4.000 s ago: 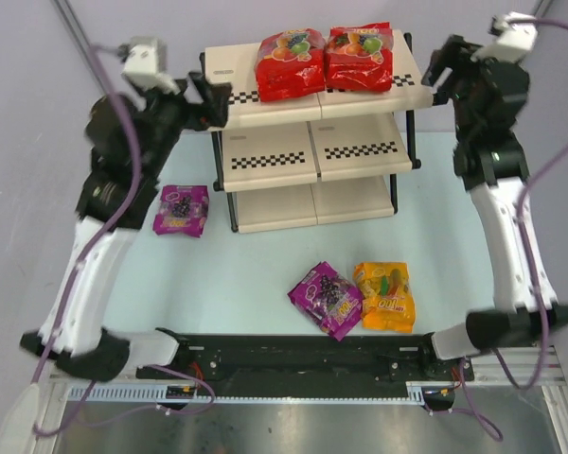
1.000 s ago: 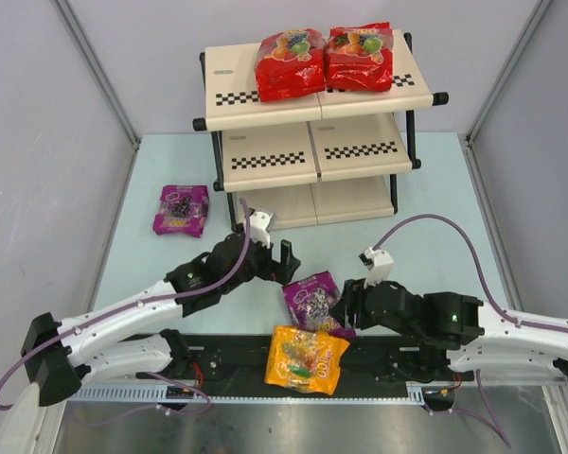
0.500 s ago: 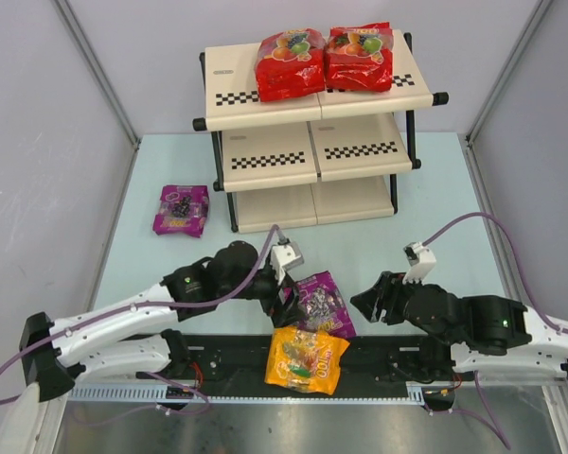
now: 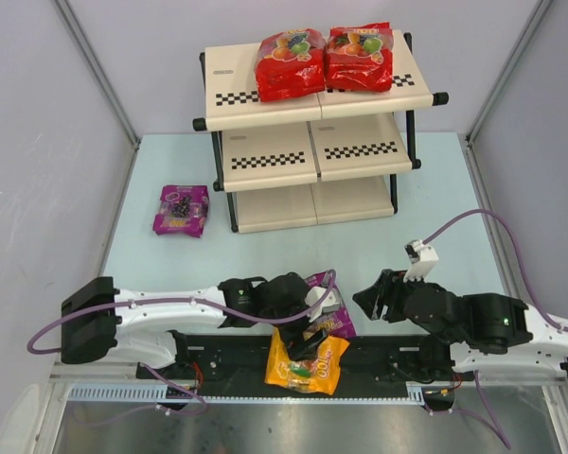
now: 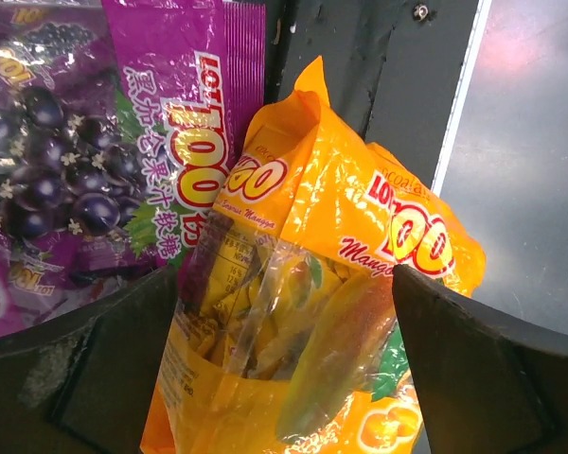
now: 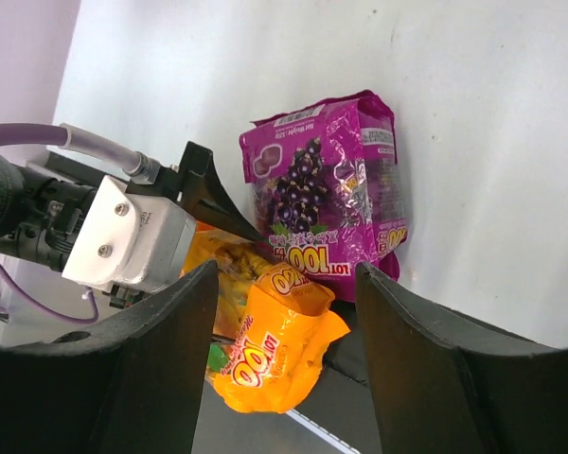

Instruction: Place and organize the candy bags onto the shelf

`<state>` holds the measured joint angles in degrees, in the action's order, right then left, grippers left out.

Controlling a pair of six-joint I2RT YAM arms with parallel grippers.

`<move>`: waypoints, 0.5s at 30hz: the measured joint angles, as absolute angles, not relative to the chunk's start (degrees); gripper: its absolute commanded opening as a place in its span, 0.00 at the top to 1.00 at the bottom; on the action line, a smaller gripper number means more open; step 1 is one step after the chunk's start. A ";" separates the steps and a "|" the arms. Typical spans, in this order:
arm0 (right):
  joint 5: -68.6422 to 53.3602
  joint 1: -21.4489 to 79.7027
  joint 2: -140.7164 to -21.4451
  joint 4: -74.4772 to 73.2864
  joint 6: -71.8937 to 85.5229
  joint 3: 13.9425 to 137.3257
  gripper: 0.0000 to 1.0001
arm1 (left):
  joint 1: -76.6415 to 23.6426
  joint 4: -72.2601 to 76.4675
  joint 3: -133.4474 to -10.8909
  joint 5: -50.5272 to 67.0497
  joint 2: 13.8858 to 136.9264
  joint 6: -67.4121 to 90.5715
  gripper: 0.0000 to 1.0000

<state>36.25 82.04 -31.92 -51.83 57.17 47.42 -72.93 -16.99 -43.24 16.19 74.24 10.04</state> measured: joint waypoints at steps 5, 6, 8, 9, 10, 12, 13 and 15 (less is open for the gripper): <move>36.93 82.04 -29.91 -53.01 57.04 47.53 0.36 | -72.93 -16.05 -43.18 16.25 74.72 10.66 0.46; 37.06 82.04 -29.78 -53.19 57.04 47.53 0.37 | -72.93 -15.86 -43.18 16.36 75.37 10.79 0.50; 37.10 82.04 -29.63 -53.52 57.04 47.53 0.37 | -72.88 -15.29 -43.18 16.86 77.12 10.94 0.61; 37.12 82.04 -29.50 -53.67 57.04 47.53 0.37 | -72.88 -15.00 -43.20 17.43 78.02 11.16 0.67; 37.15 82.04 -29.32 -53.76 57.01 47.53 0.37 | -72.88 -14.61 -43.20 18.28 78.74 11.46 1.00; 37.28 82.04 -28.88 -53.87 56.99 47.53 0.37 | -72.88 -14.09 -43.38 20.10 79.53 12.16 1.00; 37.30 82.04 -28.56 -53.98 57.01 47.53 0.37 | -72.88 -13.47 -43.79 21.32 79.55 12.60 1.00; 37.56 82.04 -27.81 -54.24 57.01 47.53 0.37 | -73.10 -13.30 -45.10 22.31 79.57 13.06 1.00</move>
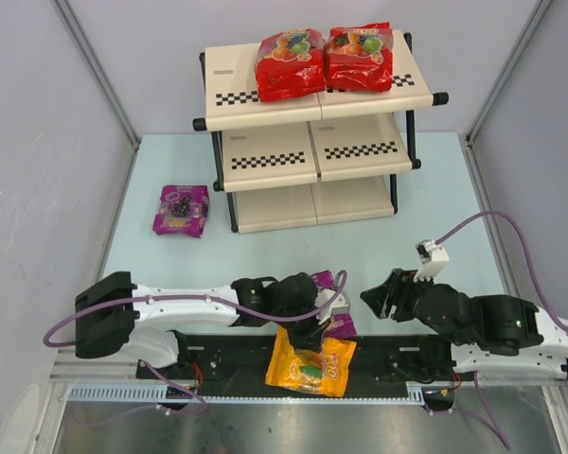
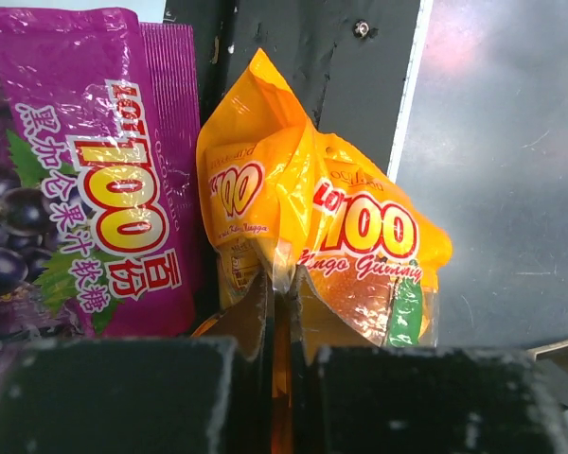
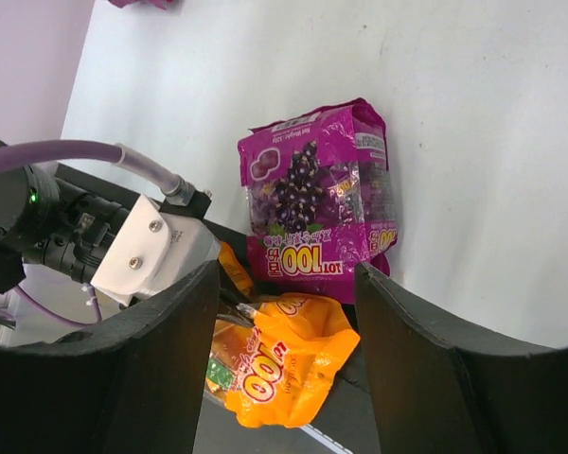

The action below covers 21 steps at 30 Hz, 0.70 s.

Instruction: Place and organize the candy bags onto the shelf

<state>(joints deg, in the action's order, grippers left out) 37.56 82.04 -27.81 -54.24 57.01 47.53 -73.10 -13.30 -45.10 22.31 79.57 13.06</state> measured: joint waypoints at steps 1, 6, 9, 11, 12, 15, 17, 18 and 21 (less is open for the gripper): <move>37.80 82.04 -27.42 -54.28 57.01 47.53 0.37 | -73.21 -13.34 -45.41 22.13 79.61 13.13 1.00; 39.00 82.04 -25.82 -54.59 56.99 47.53 0.37 | -73.34 -15.42 -46.83 19.53 79.26 13.61 1.00; 40.12 82.04 -24.93 -54.76 57.21 47.59 0.37 | -72.71 -18.02 -49.04 16.29 76.69 13.54 1.00; 41.01 82.04 -24.56 -55.16 57.45 47.88 0.37 | -71.31 -19.20 -50.02 14.66 73.84 13.61 1.00; 41.52 82.04 -24.45 -55.42 57.52 48.10 0.37 | -70.11 -19.68 -50.39 13.96 71.99 13.76 1.00; 43.03 82.04 -24.36 -56.14 58.00 48.82 0.37 | -64.90 -19.75 -50.57 10.79 65.04 15.33 1.00; 44.03 82.04 -24.38 -56.88 58.57 49.32 0.37 | -60.80 -18.35 -50.48 7.07 60.14 17.02 1.00; 44.42 82.02 -24.40 -57.14 58.78 49.41 0.37 | -59.31 -17.50 -50.35 5.56 58.33 17.98 1.00; 45.56 82.02 -25.34 -58.65 59.96 49.58 0.36 | -54.59 -10.83 -47.29 0.58 52.51 21.65 1.00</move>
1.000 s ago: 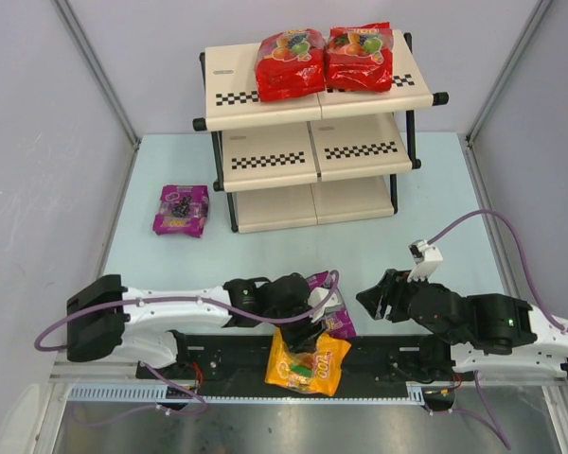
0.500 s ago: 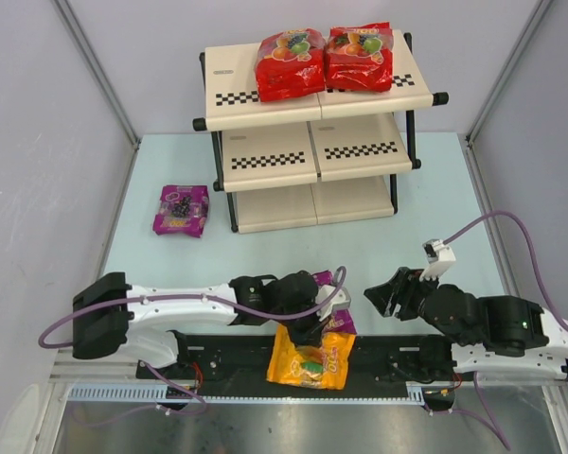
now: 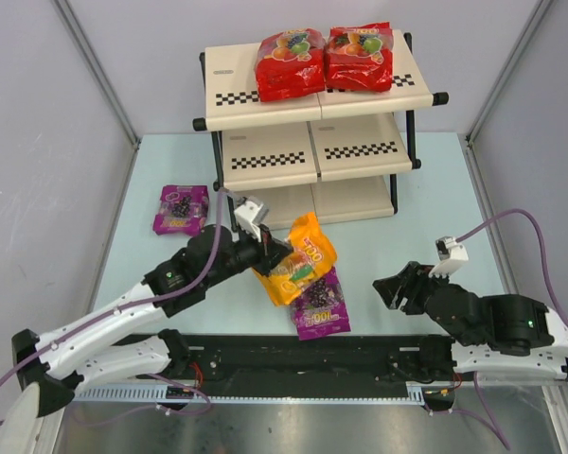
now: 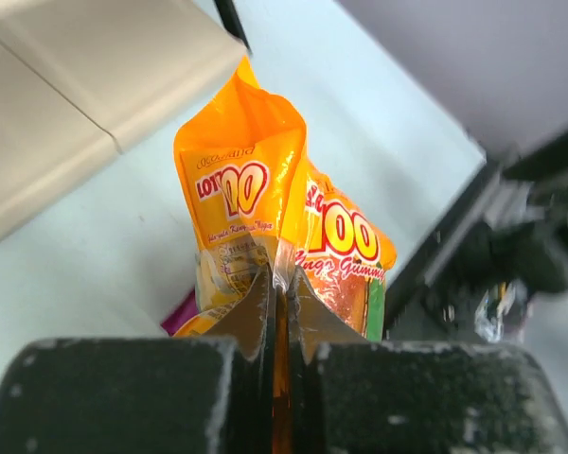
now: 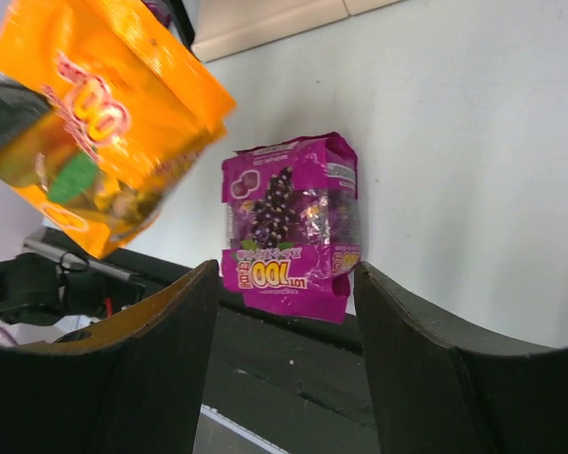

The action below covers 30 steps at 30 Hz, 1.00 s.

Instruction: Place and organize the candy bags onto the shelf

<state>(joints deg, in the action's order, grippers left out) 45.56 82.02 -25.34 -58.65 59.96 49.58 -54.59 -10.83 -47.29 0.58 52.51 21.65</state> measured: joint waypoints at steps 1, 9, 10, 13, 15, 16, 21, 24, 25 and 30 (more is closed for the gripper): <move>45.84 82.02 -25.96 -59.02 60.27 49.60 0.36 | -53.80 -9.21 -46.39 -0.78 51.44 22.65 1.00; 47.46 82.04 -29.95 -59.18 61.91 49.60 0.35 | -53.49 0.47 -45.63 -7.77 53.25 26.17 1.00; 47.64 82.04 -29.91 -58.43 61.45 49.58 0.34 | -53.49 2.46 -45.63 -8.95 53.47 26.55 1.00; 47.83 82.04 -29.69 -54.70 59.27 49.52 0.34 | -53.45 8.97 -45.41 -12.60 54.30 27.09 1.00; 47.97 82.04 -29.54 -51.62 57.36 49.52 0.33 | -53.23 14.20 -45.04 -15.18 55.13 27.59 1.00; 48.05 82.04 -29.52 -50.46 56.73 49.52 0.34 | -52.99 16.91 -44.71 -16.40 55.68 27.97 1.00; 48.25 82.06 -29.39 -47.53 55.22 49.52 0.33 | -51.05 28.18 -44.40 -21.15 60.95 30.30 1.00; 48.42 82.06 -28.60 -47.77 55.35 49.52 0.33 | -49.19 34.59 -44.34 -23.00 66.06 32.82 1.00; 48.56 82.06 -28.14 -47.88 55.42 49.52 0.34 | -48.49 36.40 -44.34 -23.35 67.99 33.71 1.00; 49.65 82.06 -25.12 -49.54 55.48 49.52 0.33 | -45.17 43.33 -44.86 -23.14 76.77 37.71 1.00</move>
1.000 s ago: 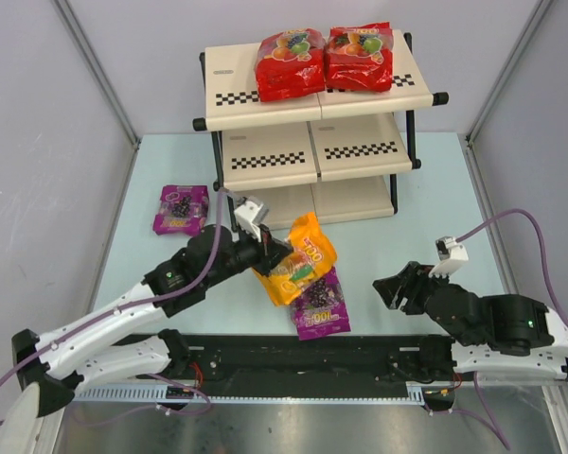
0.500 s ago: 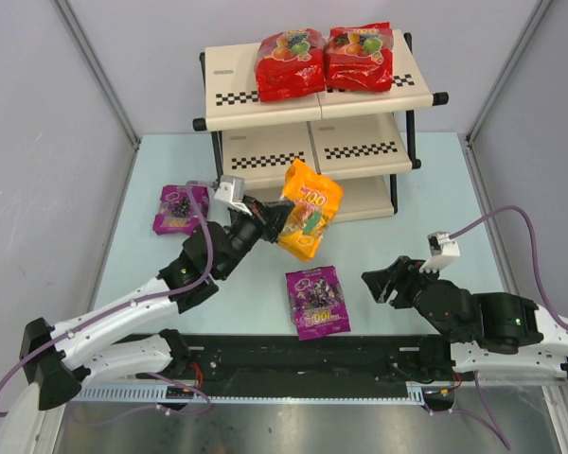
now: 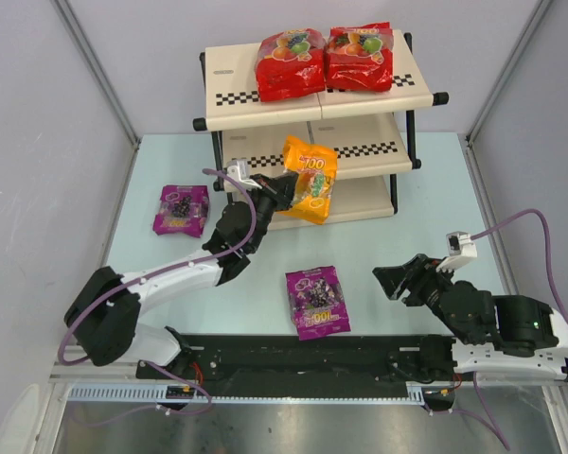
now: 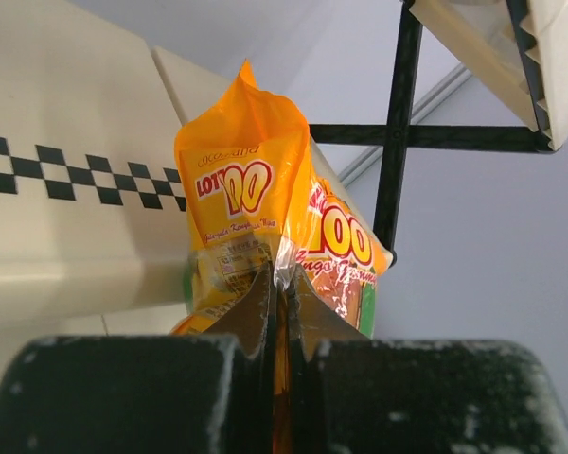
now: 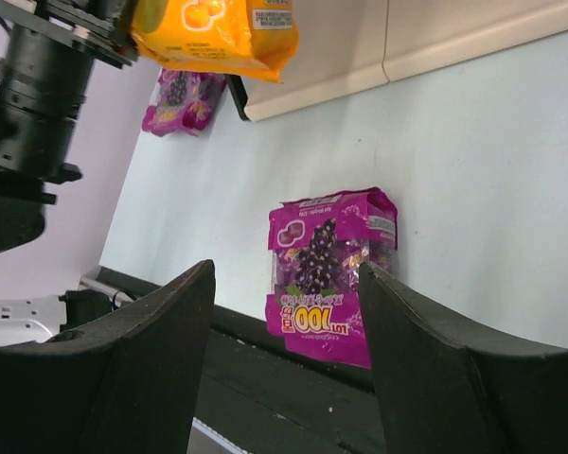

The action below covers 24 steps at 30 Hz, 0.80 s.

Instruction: Place and organize the candy bags onto the shelf

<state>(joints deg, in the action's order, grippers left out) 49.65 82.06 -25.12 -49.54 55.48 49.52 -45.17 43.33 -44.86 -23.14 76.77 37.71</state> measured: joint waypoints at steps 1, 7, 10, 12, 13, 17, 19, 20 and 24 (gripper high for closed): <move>50.04 82.06 -24.36 -49.91 55.51 49.50 0.33 | -44.64 44.45 -45.25 -22.79 78.35 38.46 1.00; 52.34 82.06 -21.65 -53.41 56.18 49.50 0.33 | -43.68 48.99 -49.87 -20.36 82.98 41.06 1.00; 52.99 82.06 -21.45 -54.94 56.80 49.50 0.33 | -42.89 50.02 -51.94 -20.34 83.48 41.47 1.00; 53.25 82.06 -21.45 -55.66 56.99 49.50 0.32 | -42.28 50.72 -53.25 -20.43 83.77 41.60 1.00; 53.41 82.06 -21.45 -55.94 57.01 49.50 0.32 | -42.06 51.20 -53.65 -20.47 83.92 41.65 1.00; 53.63 82.06 -21.45 -56.34 57.12 49.50 0.32 | -41.08 53.19 -54.94 -20.78 85.38 42.52 1.00; 53.65 82.06 -21.45 -56.47 57.28 49.50 0.32 | -40.53 54.54 -55.16 -20.80 86.72 43.33 1.00; 53.65 82.06 -21.43 -56.60 57.36 49.50 0.32 | -40.23 55.05 -55.33 -20.82 87.59 43.72 1.00; 53.67 82.06 -20.97 -57.23 57.43 49.50 0.32 | -39.42 55.66 -57.10 -20.86 91.57 45.15 1.00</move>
<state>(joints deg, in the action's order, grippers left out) 53.67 82.06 -20.97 -57.23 57.43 49.50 -39.42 55.66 -57.10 -20.86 91.57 45.15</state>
